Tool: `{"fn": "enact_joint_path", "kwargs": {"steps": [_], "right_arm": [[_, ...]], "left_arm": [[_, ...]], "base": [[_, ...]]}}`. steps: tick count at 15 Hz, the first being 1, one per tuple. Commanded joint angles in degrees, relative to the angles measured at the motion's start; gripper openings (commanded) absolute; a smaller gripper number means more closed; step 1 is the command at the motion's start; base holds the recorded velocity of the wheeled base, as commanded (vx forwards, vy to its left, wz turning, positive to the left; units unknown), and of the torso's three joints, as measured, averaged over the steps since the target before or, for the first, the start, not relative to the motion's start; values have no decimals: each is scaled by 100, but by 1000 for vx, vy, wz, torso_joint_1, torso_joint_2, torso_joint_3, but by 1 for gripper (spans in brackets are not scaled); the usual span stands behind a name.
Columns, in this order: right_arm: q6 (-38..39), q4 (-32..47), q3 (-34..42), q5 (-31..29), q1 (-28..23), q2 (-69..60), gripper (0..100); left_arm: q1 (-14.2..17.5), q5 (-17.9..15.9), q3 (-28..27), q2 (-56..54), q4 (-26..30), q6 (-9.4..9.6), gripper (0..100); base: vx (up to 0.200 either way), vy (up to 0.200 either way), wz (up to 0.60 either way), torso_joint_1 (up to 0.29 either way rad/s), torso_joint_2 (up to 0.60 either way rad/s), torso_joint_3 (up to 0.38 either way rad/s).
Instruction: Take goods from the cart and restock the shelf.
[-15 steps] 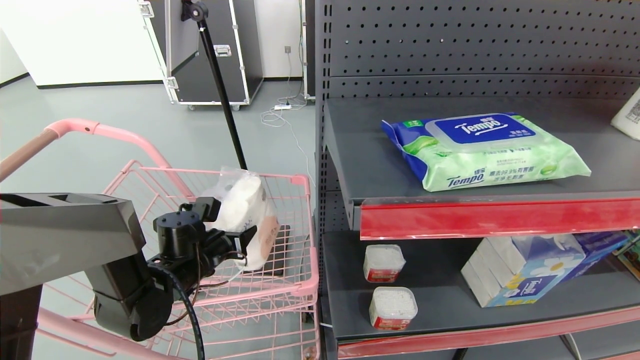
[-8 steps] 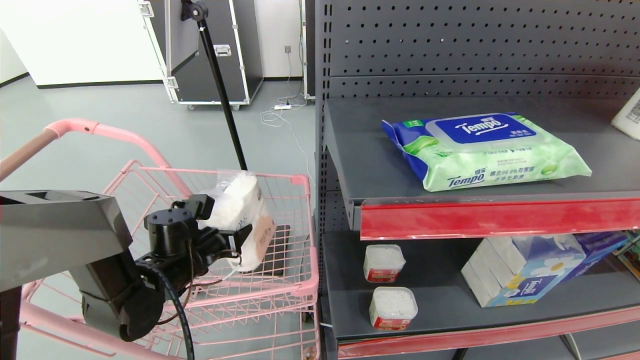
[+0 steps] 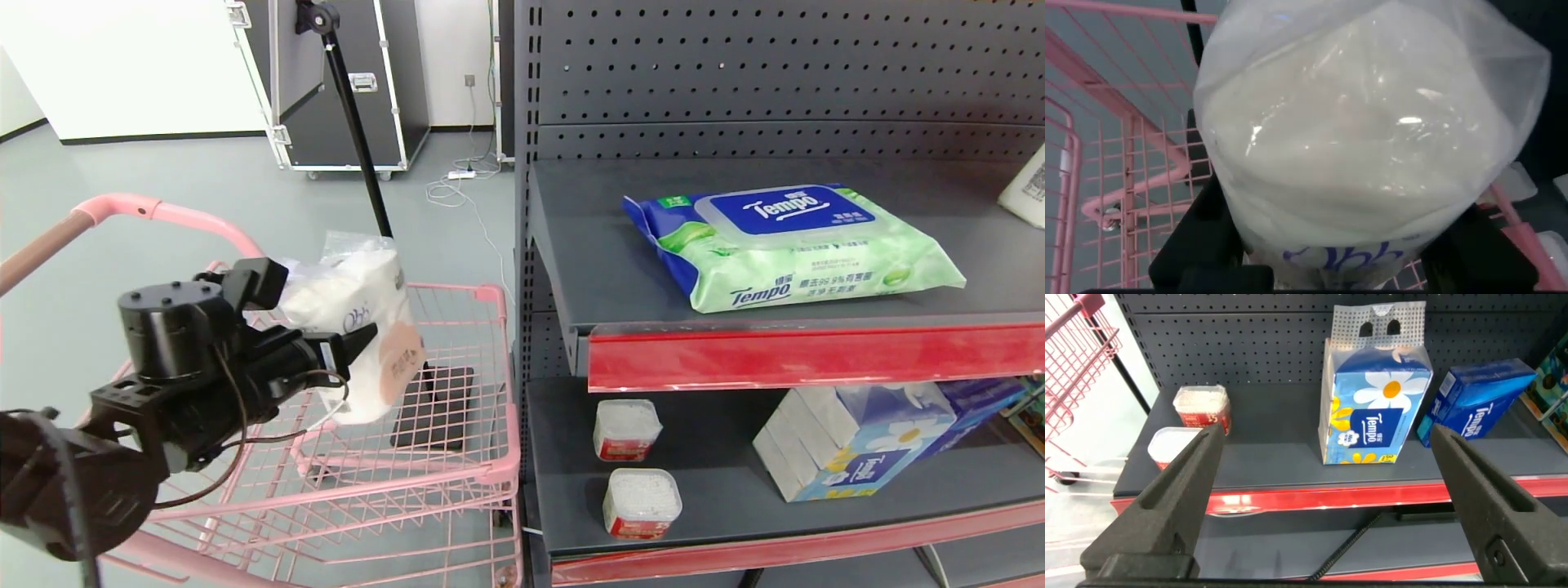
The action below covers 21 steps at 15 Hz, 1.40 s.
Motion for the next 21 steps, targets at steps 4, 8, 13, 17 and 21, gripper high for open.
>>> {"fn": "enact_joint_path", "kwargs": {"steps": [4,8,13,17,21], "right_arm": [[9,0,0,10,0,0,100],[18,0,0,10,0,0,100],[18,0,0,10,0,0,100],[9,0,0,10,0,0,100],[9,0,0,1,0,0,100]], "left_arm": [[328,-8,-19,-3164,2152,-6,0],[416,-8,-10,-4965,3637,3,0],[398,-17,-10,-7338,6028,12,0],[398,-8,16,-8446,6977,12,0],[398,-8,16,-8534,7038,21,0]], "base": [[0,0,0,0,0,0],[0,0,0,0,0,0],[0,0,0,0,0,0],[0,0,0,0,0,0],[0,0,0,65,-254,-180]]}}
